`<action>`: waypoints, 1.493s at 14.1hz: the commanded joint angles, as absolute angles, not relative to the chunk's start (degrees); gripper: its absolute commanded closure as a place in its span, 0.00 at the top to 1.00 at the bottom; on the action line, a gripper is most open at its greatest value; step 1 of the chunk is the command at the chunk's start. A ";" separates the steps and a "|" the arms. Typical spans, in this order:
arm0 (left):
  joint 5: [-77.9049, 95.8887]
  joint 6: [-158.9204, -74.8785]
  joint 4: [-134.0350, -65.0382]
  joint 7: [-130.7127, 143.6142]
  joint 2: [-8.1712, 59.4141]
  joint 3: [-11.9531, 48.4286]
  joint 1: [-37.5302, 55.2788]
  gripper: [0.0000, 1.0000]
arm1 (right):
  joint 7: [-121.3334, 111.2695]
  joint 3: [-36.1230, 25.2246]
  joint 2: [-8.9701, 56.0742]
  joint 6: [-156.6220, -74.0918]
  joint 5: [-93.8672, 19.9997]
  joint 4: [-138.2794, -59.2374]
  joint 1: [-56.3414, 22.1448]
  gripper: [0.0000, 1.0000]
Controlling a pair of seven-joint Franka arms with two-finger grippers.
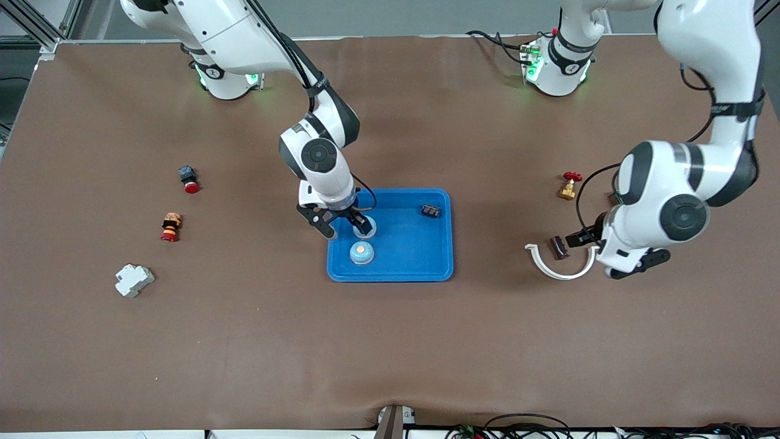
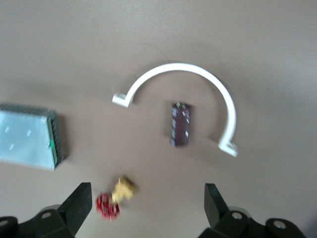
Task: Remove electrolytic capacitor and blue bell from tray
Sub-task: 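Grasp a blue bell with the right gripper while the left gripper returns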
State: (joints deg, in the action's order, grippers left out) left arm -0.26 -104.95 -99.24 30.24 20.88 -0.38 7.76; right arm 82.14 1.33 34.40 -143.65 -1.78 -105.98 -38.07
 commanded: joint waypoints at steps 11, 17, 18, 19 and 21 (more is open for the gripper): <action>10.02 -100.26 -79.98 77.39 32.50 2.11 23.19 1.00 | 86.48 0.44 37.79 -141.86 1.48 -101.78 -41.04 0.85; 9.32 -110.37 -80.07 95.34 38.23 1.76 29.00 1.00 | 86.31 0.44 37.53 -141.59 2.72 -101.60 -41.57 0.00; 9.23 -111.70 -80.07 97.62 38.49 1.76 29.70 1.00 | 85.96 0.53 37.18 -140.37 2.72 -101.51 -41.40 0.00; 9.14 -112.58 -80.07 99.56 38.84 1.76 30.23 1.00 | 85.44 0.53 36.57 -137.49 2.72 -100.73 -40.96 0.00; 8.97 -113.73 -80.24 102.47 39.20 1.67 31.46 1.00 | 83.77 0.53 34.11 -129.07 2.72 -97.75 -40.43 0.00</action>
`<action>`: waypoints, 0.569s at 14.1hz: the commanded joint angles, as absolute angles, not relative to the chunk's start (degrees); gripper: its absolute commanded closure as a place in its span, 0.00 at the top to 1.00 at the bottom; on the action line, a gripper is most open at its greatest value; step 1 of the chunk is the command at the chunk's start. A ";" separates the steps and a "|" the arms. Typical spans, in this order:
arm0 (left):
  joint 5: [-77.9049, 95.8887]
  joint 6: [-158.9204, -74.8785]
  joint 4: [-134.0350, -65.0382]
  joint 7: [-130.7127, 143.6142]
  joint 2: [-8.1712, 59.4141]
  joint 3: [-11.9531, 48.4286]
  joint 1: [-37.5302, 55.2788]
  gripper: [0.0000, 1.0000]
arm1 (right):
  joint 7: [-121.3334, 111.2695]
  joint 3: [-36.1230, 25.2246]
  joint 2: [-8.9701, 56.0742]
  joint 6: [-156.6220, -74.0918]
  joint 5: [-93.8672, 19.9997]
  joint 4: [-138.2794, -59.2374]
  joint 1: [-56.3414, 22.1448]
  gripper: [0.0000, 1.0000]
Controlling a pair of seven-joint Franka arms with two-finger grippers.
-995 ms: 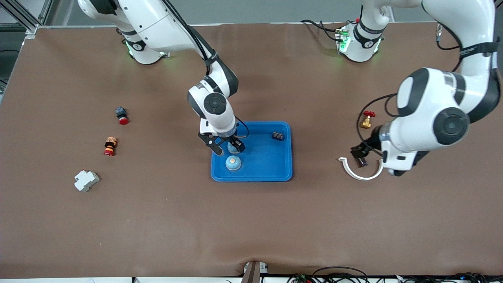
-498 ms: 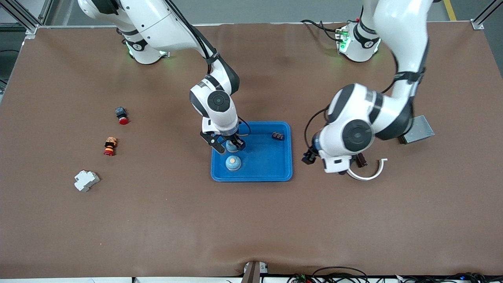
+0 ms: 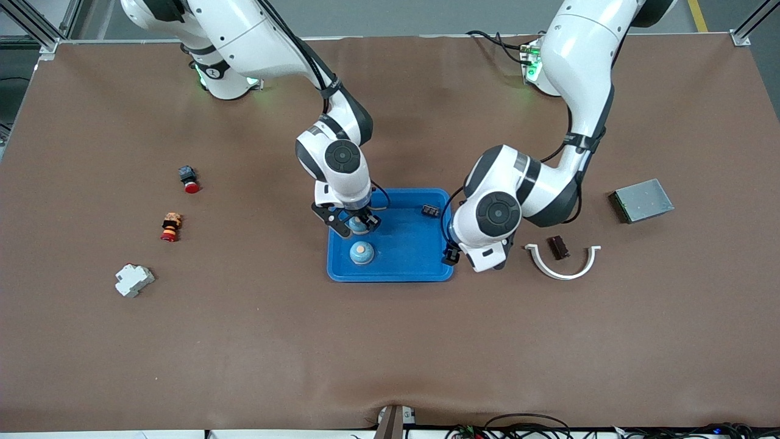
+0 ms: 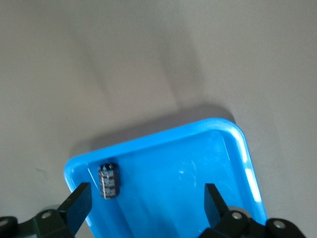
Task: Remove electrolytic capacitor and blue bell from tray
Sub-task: 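Grasp a blue bell with the right gripper while the left gripper returns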
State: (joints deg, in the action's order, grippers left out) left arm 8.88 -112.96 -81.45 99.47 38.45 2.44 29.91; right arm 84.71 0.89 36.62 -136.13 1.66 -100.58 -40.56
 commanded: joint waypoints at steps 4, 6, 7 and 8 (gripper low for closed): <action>6.08 -114.43 -80.42 107.30 40.52 1.58 33.75 1.00 | 73.41 0.62 27.35 -123.40 2.37 -100.80 -36.83 0.00; 5.36 -114.61 -80.68 107.93 41.13 1.67 34.19 1.00 | 67.88 0.62 23.31 -124.01 2.29 -105.44 -34.38 0.00; 5.36 -114.78 -80.77 108.36 41.39 1.67 34.89 1.00 | 64.89 0.62 21.20 -124.19 2.11 -107.82 -33.15 0.00; 5.27 -114.87 -80.77 108.80 41.92 1.58 35.07 1.00 | 61.91 0.62 19.09 -124.54 1.85 -110.19 -31.66 0.00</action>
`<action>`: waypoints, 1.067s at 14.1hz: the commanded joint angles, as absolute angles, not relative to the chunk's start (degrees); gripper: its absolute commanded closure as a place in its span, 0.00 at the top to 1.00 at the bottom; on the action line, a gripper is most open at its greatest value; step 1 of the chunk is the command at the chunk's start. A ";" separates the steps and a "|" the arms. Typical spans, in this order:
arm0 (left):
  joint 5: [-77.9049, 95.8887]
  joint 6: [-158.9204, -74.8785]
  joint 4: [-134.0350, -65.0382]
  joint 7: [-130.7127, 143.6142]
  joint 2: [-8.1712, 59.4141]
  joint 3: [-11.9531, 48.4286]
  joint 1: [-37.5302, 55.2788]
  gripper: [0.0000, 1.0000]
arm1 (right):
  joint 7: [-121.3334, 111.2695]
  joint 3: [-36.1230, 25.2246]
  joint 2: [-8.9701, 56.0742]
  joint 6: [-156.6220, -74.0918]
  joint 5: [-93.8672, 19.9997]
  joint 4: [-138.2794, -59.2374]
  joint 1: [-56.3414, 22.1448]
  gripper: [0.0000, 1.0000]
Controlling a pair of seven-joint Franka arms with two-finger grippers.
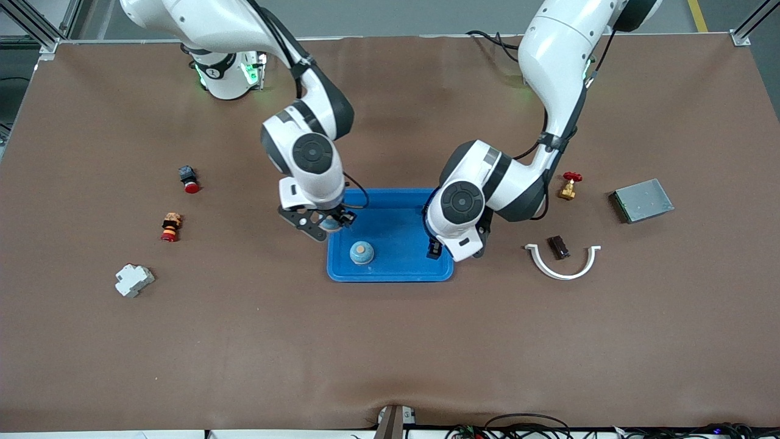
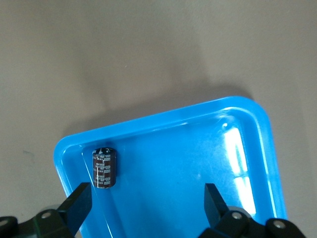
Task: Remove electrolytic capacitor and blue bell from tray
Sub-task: 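Grasp the second capacitor with the left gripper while the right gripper lifts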
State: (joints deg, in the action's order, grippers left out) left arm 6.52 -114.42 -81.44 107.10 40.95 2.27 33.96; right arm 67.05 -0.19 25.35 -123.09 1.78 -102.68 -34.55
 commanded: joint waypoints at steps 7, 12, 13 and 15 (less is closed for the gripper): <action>4.31 -114.96 -83.32 109.25 43.59 1.58 36.83 1.00 | 48.97 0.62 10.56 -139.47 1.85 -128.56 -25.50 0.00; 4.31 -114.96 -83.50 109.34 44.91 1.49 37.62 1.00 | 37.82 0.62 8.18 -149.74 1.76 -138.76 -19.53 0.00; 4.31 -114.96 -83.67 109.34 44.91 1.49 37.62 1.00 | 35.10 0.62 8.09 -151.42 1.76 -140.26 -17.77 0.00; 4.22 -114.96 -84.02 109.42 45.26 1.49 38.05 1.00 | 30.08 0.62 8.17 -152.31 1.76 -141.59 -15.13 0.00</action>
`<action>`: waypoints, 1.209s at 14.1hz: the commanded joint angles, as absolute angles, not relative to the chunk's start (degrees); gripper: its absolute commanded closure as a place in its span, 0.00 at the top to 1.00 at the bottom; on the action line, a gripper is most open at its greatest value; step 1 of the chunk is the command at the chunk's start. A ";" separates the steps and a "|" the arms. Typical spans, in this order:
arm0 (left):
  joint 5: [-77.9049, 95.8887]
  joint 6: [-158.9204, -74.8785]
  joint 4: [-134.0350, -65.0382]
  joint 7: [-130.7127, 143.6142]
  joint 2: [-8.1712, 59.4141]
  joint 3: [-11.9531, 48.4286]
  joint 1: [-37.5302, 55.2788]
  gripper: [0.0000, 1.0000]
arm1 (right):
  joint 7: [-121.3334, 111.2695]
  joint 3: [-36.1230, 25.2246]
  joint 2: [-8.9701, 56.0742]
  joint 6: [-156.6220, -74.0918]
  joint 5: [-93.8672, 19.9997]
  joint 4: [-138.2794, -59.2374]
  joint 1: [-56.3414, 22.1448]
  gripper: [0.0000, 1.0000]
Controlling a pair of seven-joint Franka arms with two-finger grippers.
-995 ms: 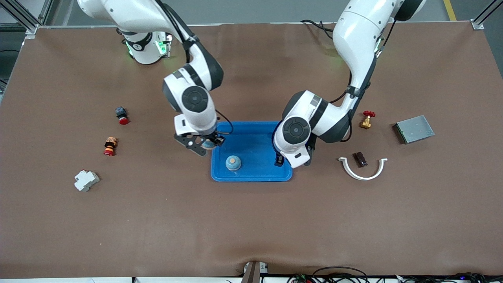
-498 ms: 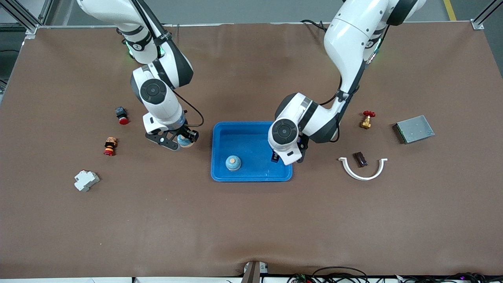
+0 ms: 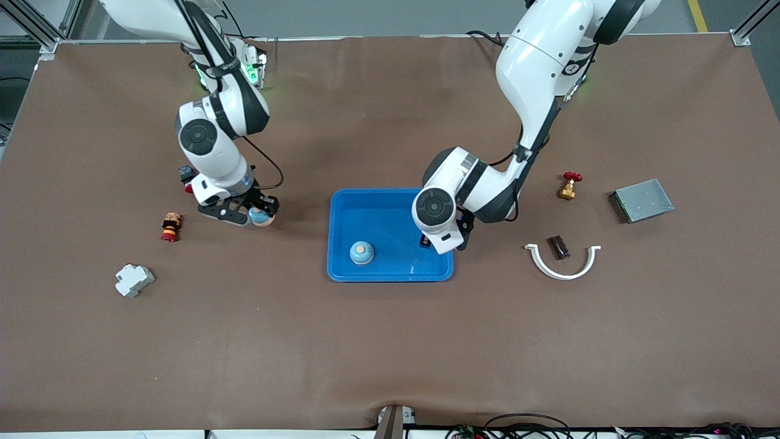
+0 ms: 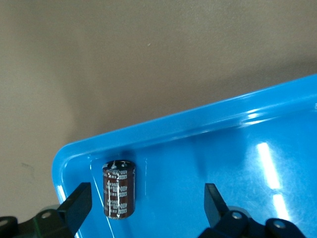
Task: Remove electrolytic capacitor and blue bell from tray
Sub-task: 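Grasp the second capacitor with the left gripper while the right gripper lifts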
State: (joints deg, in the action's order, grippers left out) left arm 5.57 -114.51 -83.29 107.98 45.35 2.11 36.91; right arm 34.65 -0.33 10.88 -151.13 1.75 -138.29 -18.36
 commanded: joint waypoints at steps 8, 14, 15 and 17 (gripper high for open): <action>3.08 -116.72 -84.11 110.21 47.72 1.49 38.58 1.00 | 10.13 0.79 10.19 -152.23 1.76 -143.00 -2.82 0.00; 2.99 -116.81 -83.85 110.21 47.72 1.58 38.76 0.47 | 3.78 0.70 17.31 -151.35 1.67 -136.34 0.79 0.00; 2.99 -116.89 -83.76 110.21 47.72 1.58 38.67 0.28 | 3.78 0.70 18.01 -151.09 1.76 -134.93 0.79 0.00; 2.99 -116.89 -83.76 110.21 47.72 1.58 38.58 0.05 | 3.78 0.70 19.77 -148.81 1.67 -131.07 0.88 0.00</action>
